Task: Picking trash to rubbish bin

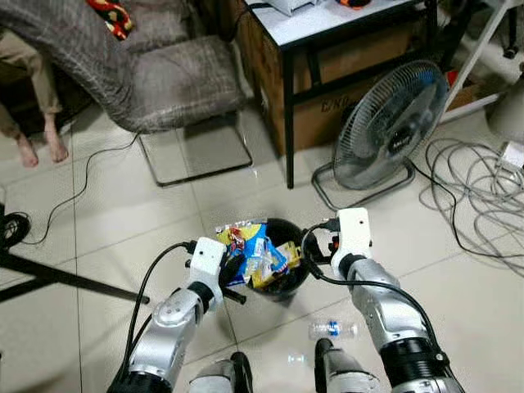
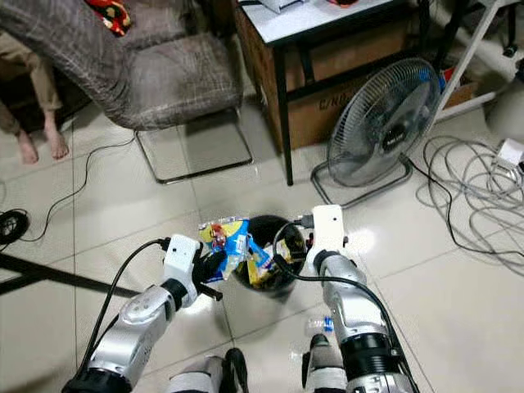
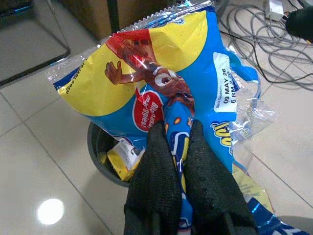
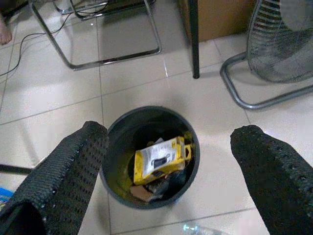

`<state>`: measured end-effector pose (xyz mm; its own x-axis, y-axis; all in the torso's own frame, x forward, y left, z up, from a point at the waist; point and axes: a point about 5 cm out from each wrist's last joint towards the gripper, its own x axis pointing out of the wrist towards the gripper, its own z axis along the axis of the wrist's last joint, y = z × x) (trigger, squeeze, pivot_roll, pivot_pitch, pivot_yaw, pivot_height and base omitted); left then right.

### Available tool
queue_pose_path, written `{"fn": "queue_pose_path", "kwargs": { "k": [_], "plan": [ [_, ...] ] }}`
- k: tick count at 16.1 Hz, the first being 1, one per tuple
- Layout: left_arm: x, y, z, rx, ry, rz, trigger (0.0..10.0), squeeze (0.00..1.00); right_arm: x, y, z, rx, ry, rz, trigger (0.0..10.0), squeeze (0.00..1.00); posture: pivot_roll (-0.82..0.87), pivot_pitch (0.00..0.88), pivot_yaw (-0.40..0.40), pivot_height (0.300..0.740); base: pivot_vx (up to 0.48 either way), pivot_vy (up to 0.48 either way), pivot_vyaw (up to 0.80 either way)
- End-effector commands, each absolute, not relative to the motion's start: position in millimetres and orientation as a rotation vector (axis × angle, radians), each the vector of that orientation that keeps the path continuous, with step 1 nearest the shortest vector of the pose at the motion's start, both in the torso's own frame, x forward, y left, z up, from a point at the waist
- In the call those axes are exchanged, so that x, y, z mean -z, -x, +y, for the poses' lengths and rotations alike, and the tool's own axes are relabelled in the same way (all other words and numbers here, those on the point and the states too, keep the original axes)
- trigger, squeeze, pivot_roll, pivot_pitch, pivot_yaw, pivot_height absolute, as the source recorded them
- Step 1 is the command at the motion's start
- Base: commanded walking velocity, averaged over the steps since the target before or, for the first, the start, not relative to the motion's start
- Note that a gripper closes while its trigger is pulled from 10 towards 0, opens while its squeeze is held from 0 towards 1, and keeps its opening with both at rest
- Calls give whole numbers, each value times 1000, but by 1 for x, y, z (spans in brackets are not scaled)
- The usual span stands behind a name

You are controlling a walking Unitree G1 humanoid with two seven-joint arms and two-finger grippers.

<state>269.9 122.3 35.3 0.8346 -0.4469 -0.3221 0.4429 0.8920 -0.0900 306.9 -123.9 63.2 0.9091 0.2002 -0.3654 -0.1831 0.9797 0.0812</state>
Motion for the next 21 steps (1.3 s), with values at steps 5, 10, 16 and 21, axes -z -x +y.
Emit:
{"fn": "queue_pose_path", "kwargs": {
  "k": [5,10,16,21],
  "plan": [
    [-25,-261,127,472,-1,391,10000,0,-61,-304,-120,-205,-54,403,10000,0,-150,273,135,740,440,0,0],
    [-24,-259,128,472,11,388,10000,0,-60,-304,-120,-204,-51,408,10000,0,-150,274,133,740,125,0,0],
    [-23,-258,127,479,20,390,10000,0,-59,-304,-121,-204,-46,415,10000,0,-148,275,130,740,0,0,0],
    [-21,-257,122,507,20,405,10000,0,-58,-303,-121,-202,-45,417,10000,0,-148,275,130,740,0,0,0]
  ]
}}
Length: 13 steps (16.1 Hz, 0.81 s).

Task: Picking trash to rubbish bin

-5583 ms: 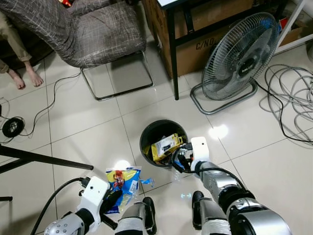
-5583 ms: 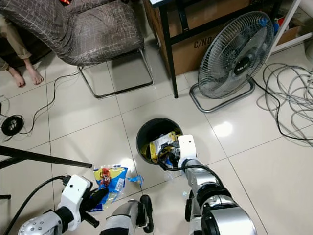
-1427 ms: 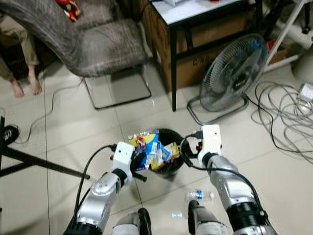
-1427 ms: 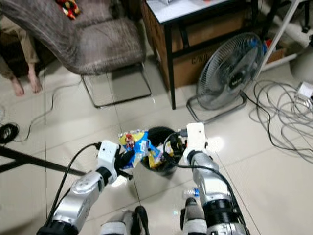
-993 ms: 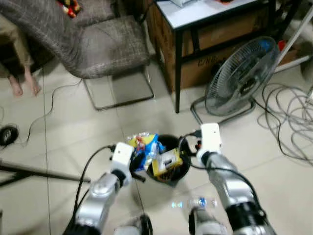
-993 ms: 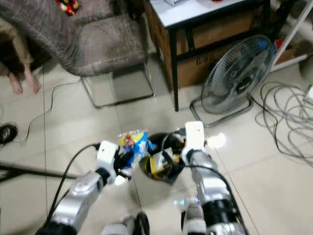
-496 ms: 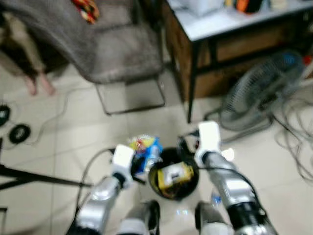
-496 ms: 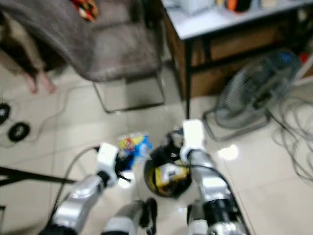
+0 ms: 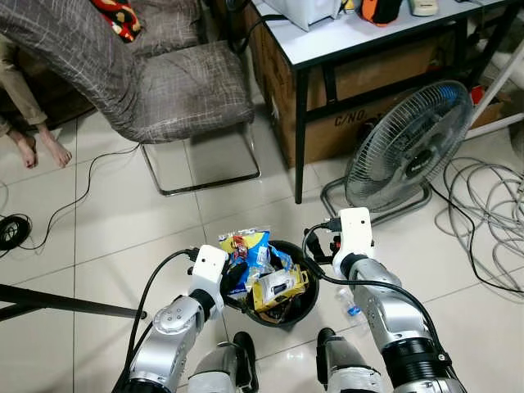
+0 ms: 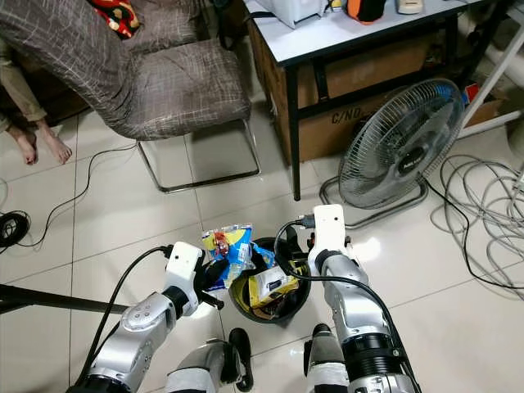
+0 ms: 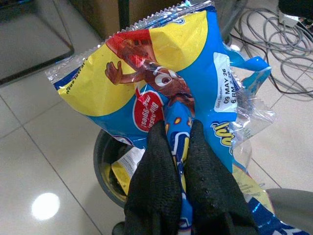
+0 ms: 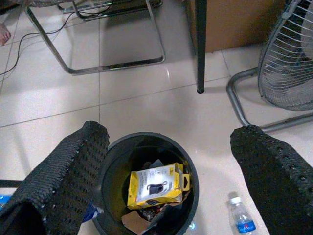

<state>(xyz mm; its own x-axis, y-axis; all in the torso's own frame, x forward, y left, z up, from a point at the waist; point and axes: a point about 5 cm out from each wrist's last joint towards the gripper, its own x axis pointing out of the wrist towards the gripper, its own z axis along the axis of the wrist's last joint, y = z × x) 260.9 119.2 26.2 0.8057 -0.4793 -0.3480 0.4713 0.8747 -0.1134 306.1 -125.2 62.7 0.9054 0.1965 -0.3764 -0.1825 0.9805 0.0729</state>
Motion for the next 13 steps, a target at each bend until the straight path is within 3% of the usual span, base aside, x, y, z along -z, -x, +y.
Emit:
{"fn": "queue_pose_path", "kwargs": {
  "k": [1,10,13],
  "plan": [
    [-19,-256,119,530,18,421,10000,0,-58,-303,-121,-200,-45,418,10000,0,-150,280,133,740,0,0,0],
    [20,-243,101,650,-76,647,10000,0,-61,-292,-142,-111,-35,433,10000,0,-204,348,154,740,0,0,0],
    [28,-243,94,644,-87,650,10000,0,-63,-291,-149,-99,-19,444,10000,0,-220,364,148,740,0,0,0]
  ]
}}
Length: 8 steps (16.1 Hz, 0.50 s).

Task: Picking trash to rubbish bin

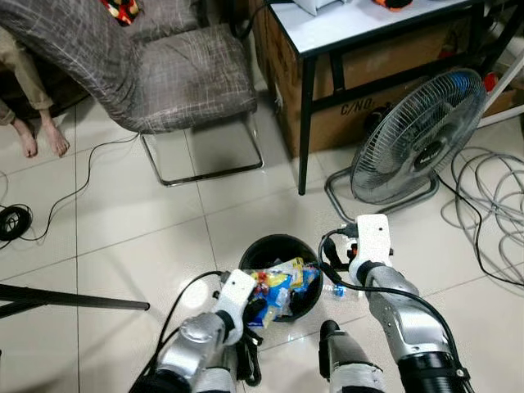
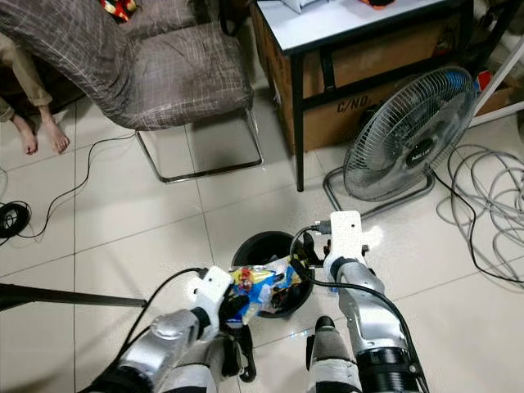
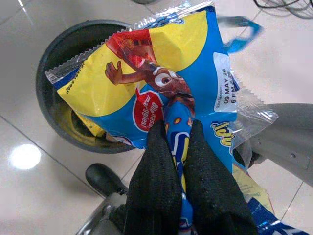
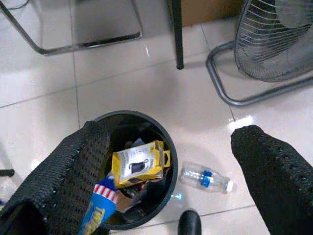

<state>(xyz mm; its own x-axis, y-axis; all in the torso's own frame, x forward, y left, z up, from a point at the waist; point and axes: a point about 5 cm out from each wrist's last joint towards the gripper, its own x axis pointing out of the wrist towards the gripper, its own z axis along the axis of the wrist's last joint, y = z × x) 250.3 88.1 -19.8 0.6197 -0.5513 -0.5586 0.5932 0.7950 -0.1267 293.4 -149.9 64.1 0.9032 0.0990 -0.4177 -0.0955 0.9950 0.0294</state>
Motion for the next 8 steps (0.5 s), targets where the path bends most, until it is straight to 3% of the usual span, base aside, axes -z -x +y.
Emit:
{"fn": "queue_pose_path", "kwargs": {
  "k": [1,8],
  "plan": [
    [31,-241,88,661,-92,660,10000,0,-65,-291,-150,-97,-15,442,10000,0,-227,367,146,740,0,0,0],
    [41,-229,63,728,-129,681,10000,0,-70,-287,-153,-92,2,440,10000,0,-269,372,138,740,0,0,0]
  ]
}}
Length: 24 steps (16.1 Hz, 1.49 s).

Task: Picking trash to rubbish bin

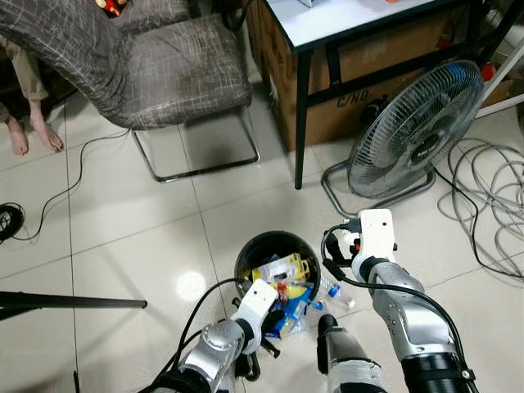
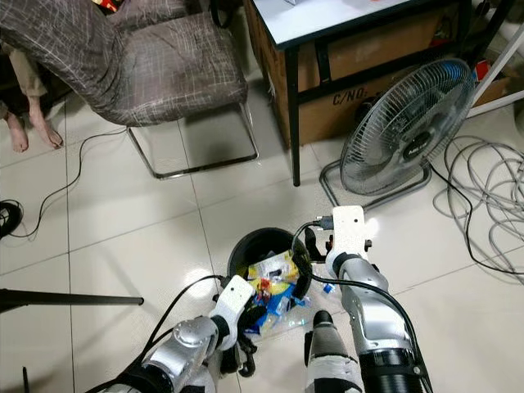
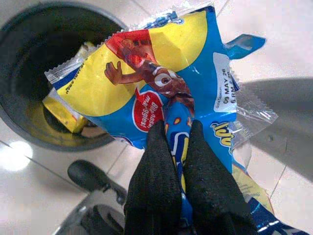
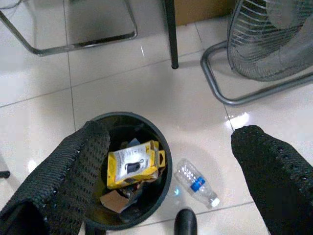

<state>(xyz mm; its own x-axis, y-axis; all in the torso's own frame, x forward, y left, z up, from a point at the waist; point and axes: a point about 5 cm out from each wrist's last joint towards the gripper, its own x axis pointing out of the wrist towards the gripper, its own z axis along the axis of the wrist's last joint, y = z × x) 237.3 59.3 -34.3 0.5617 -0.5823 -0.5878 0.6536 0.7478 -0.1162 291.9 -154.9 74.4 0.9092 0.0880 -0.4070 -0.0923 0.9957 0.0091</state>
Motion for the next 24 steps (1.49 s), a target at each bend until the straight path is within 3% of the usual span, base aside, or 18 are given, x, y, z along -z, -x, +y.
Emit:
{"fn": "queue_pose_path", "kwargs": {
  "k": [1,8,17,24],
  "plan": [
    [42,-230,63,715,-139,678,10000,0,-70,-286,-155,-89,6,442,10000,0,-271,372,136,740,0,0,0],
    [38,-239,65,651,-92,659,10000,0,-73,-281,-157,-104,5,456,10000,0,-304,380,129,740,0,0,0],
    [39,-236,54,662,-77,659,10000,0,-43,-242,-137,-258,-184,795,10000,0,-329,394,119,740,0,0,0],
    [41,-232,50,656,-92,662,10000,0,-45,-224,-140,-261,-197,880,10000,0,-353,407,105,740,0,0,0]
  ]
}}
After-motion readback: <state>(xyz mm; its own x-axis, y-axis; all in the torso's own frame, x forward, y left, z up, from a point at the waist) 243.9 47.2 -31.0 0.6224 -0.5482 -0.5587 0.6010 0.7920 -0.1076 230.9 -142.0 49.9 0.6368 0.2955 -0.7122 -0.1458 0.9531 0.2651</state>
